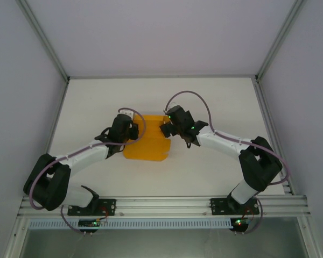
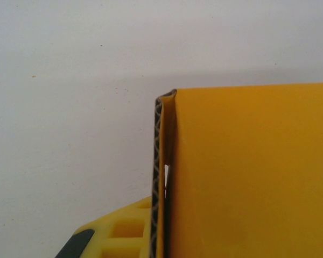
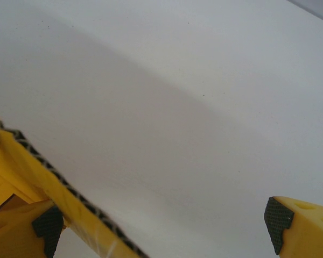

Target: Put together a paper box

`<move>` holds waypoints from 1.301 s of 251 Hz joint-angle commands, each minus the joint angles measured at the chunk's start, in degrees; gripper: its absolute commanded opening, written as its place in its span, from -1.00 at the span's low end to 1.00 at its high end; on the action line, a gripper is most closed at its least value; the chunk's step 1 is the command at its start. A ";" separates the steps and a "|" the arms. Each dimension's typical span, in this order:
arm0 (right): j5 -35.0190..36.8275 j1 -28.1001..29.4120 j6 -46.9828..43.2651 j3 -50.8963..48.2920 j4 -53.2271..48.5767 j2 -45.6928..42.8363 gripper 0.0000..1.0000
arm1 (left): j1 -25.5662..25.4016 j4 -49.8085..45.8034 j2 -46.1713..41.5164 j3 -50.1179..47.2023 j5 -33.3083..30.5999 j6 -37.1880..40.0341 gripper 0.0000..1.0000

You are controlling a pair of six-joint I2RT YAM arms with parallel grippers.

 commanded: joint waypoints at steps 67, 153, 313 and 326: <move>-6.52 0.03 4.85 -4.45 16.06 -0.88 0.98 | -0.94 2.11 -1.10 1.06 2.22 -3.58 -0.96; -22.12 -5.30 4.07 -18.04 7.92 -26.79 0.98 | 0.64 0.70 -0.45 1.37 -0.11 -6.41 -0.96; -46.44 -24.86 1.98 -21.07 4.25 -29.26 0.19 | 2.36 1.18 -3.57 -0.40 5.66 -3.87 -0.96; -47.80 -24.65 1.74 -20.08 5.17 -26.62 0.19 | 2.29 1.26 -3.53 -0.38 5.91 -3.88 -0.95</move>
